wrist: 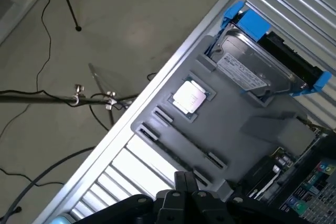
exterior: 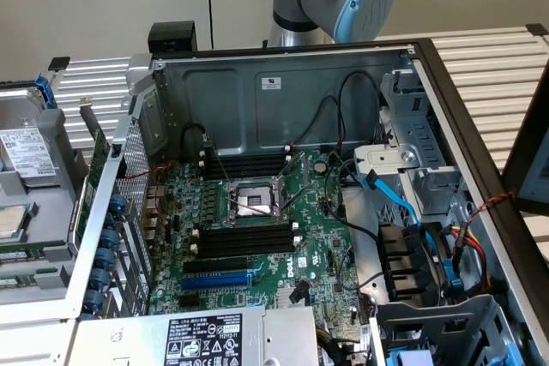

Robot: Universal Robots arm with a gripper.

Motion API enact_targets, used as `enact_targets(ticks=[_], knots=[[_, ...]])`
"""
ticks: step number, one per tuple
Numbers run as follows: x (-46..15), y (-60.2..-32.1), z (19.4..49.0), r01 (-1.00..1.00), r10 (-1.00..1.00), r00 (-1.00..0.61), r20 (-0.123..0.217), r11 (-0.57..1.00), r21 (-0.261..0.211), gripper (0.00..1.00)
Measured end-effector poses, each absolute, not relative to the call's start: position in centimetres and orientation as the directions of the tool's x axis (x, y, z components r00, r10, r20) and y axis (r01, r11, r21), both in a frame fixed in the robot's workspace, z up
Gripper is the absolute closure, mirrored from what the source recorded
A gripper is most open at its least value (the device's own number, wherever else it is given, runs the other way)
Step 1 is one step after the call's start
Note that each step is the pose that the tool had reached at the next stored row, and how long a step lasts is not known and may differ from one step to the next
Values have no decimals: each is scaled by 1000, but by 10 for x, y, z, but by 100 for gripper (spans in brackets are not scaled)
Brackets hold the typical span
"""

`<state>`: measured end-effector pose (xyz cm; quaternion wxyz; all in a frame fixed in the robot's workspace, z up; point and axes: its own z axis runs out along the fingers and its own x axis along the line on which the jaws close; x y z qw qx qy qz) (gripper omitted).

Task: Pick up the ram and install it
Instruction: 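Pick up the ram and move it above insertion slot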

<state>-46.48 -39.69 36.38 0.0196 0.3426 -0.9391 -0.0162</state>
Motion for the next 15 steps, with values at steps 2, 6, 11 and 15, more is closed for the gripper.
enact_targets(ticks=[2,6,11,15], knots=[[-465,-397,364,-670,-671,-741,26,741,44,89],[-465,-397,364,-722,-724,-690,26,690,44,89],[-465,-397,363,-782,-783,-621,26,622,44,89],[-465,-397,363,-825,-826,-563,26,564,44,89]])
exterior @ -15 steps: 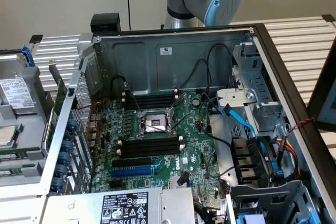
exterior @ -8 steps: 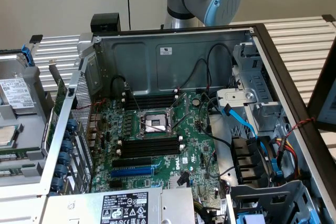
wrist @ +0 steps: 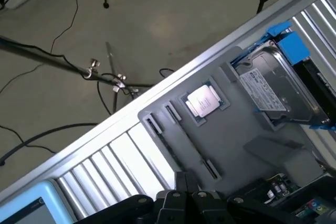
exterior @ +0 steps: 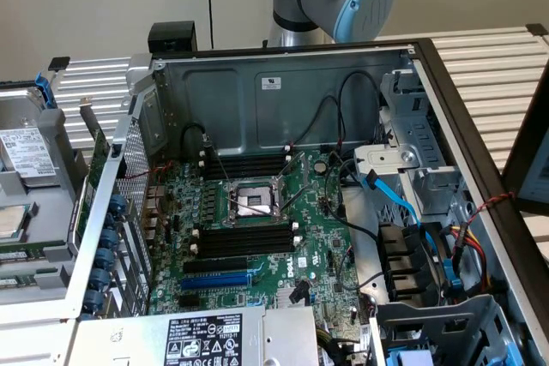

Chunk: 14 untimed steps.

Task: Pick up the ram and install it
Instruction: 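Pick up the ram and move it above insertion slot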

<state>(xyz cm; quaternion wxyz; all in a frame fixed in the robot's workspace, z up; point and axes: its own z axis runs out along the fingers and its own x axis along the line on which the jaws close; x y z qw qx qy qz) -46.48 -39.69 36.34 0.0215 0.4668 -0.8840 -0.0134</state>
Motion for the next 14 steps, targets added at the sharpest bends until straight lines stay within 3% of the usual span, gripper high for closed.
enact_targets(ticks=[14], knots=[[-465,-397,363,-941,-941,-336,22,337,36,89]])
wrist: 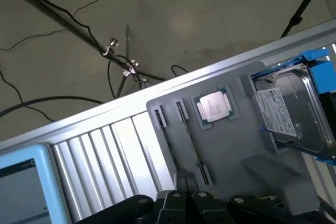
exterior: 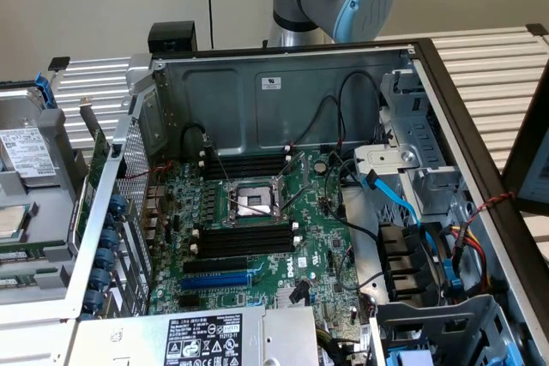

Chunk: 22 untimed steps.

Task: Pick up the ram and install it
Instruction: 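Pick up the ram and move it above insertion slot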

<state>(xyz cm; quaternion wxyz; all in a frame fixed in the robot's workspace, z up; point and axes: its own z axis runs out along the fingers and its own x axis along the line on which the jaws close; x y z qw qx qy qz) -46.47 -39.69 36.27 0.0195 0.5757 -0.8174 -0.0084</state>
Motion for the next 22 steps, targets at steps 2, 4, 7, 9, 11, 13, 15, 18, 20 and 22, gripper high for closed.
enact_targets(ticks=[2,4,7,9,11,13,15,18,20,22], knots=[[-465,-397,363,-953,-953,-302,21,302,33,89],[-465,-397,363,-963,-963,-268,20,268,28,89],[-465,-397,362,-976,-976,-215,18,216,22,89],[-465,-397,362,-983,-983,-185,17,185,18,89],[-465,-397,362,-988,-988,-155,17,156,15,89],[-465,-397,362,-991,-991,-130,16,130,12,89],[-465,-397,362,-994,-994,-111,15,112,11,89],[-465,-397,362,-994,-994,-108,14,108,11,89],[-465,-397,362,-994,-994,-108,14,108,11,89],[-465,-397,362,-994,-994,-108,14,108,11,89]])
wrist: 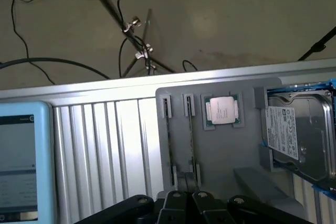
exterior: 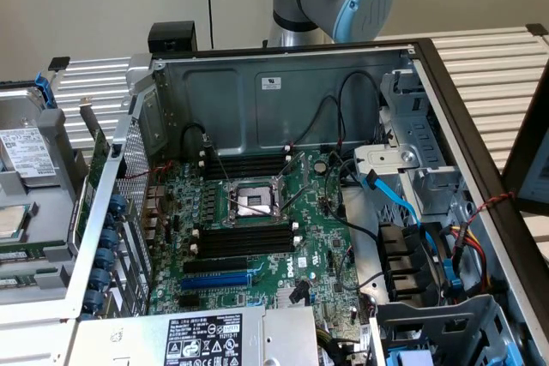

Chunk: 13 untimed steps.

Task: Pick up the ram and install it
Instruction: 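Pick up the ram and move it above insertion slot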

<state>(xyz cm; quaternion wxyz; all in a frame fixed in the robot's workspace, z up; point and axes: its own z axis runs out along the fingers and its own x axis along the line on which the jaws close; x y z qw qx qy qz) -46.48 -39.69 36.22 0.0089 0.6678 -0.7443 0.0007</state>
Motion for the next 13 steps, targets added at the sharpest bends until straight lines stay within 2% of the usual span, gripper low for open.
enact_targets(ticks=[5,7,8,9,11,12,13], knots=[[-465,-397,362,-994,-994,-108,14,108,11,89],[-465,-397,362,-994,-994,-108,14,108,11,76],[-465,-397,361,-994,-994,-108,14,108,10,76],[-465,-397,361,-994,-994,-108,14,108,9,70],[-465,-397,358,-994,-994,-108,14,108,7,70],[-465,-397,356,-994,-994,-107,14,108,6,64],[-465,-397,354,-994,-994,-107,14,107,6,64]])
